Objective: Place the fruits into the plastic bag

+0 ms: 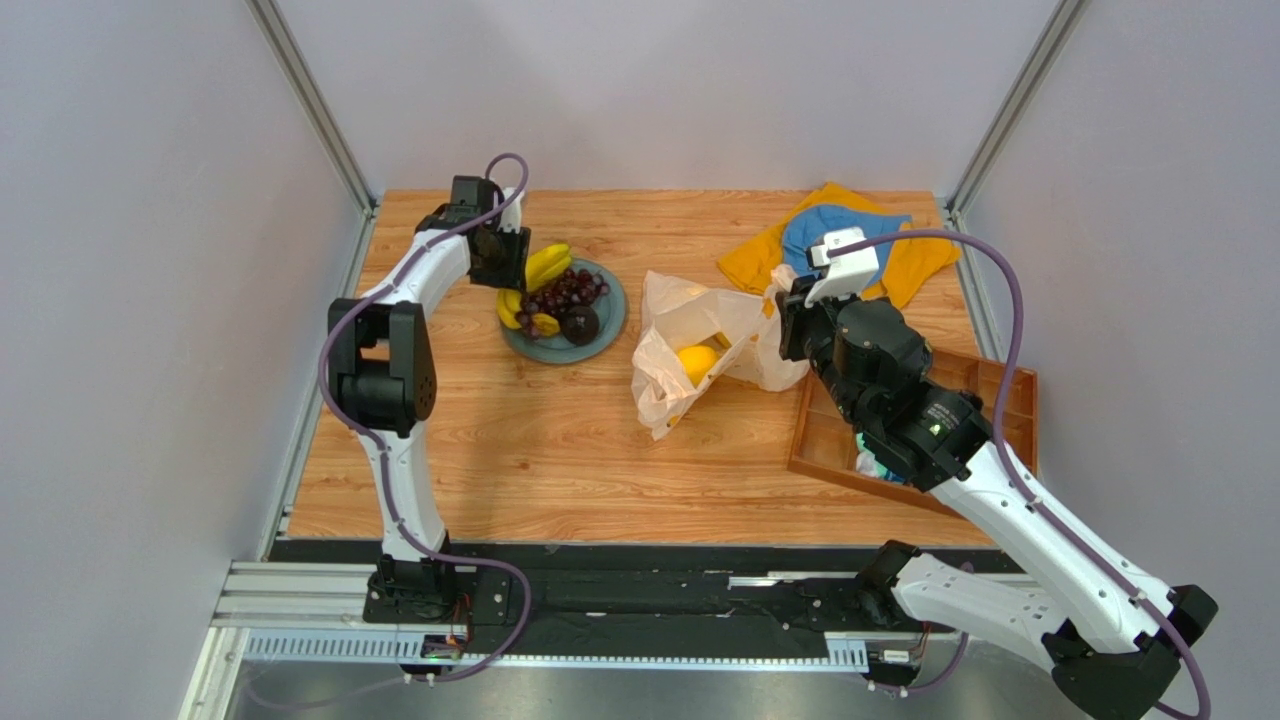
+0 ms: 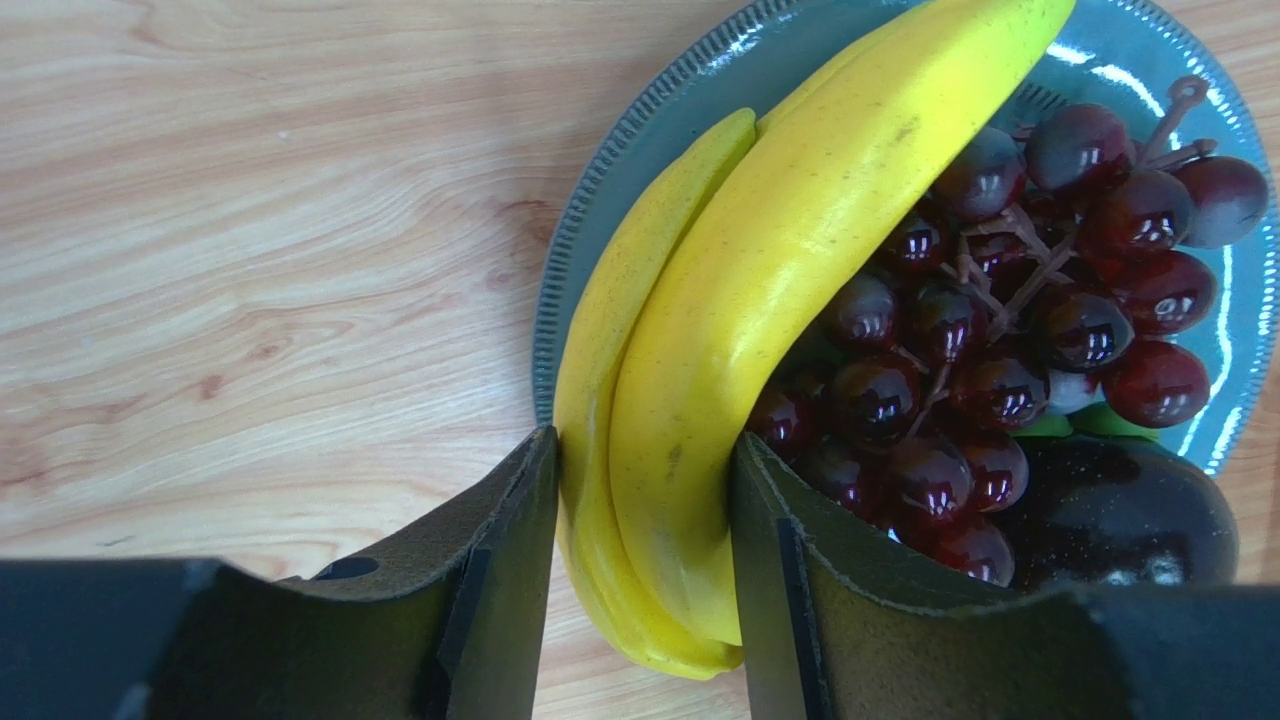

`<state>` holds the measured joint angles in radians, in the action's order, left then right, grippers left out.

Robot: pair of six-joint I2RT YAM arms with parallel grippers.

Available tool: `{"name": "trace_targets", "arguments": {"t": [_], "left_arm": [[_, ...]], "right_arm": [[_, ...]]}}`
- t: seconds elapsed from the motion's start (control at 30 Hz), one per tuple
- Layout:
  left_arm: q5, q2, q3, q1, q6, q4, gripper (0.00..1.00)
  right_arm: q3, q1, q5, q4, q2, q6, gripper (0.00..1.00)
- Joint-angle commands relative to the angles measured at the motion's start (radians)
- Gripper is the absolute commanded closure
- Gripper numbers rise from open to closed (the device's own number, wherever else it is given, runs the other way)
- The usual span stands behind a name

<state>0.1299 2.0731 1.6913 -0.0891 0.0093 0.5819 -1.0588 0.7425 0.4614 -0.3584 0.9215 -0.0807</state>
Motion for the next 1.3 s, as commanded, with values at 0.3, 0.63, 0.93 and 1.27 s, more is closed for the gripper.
{"name": "trace_targets", "arguments": {"t": [0.3,0.63,0.93,1.27], "left_arm": [[-0.177,-0.125,-0.039,-0.053,0.164,-0.030,0.60],[-0.230,-0.206,-0.087,-0.103,0.296,-0.016,0.61],[-0.231,-0.280,-0.105,-0.150,0.330,0.009,0.61],[-0.234,-0.298,-0.087,-0.158,0.299,0.024,0.62]], "right_arm": [[-0.007,-0.005,0.003,0.030,-0.003,0.007,1.00],[-0.003,-0.005,0.002,0.032,-0.013,0.006,1.00],[0.000,-0.006,-0.006,0.030,-0.021,0.001,1.00],[0.003,-0.005,-0.003,0.021,-0.033,-0.004,1.00]]}}
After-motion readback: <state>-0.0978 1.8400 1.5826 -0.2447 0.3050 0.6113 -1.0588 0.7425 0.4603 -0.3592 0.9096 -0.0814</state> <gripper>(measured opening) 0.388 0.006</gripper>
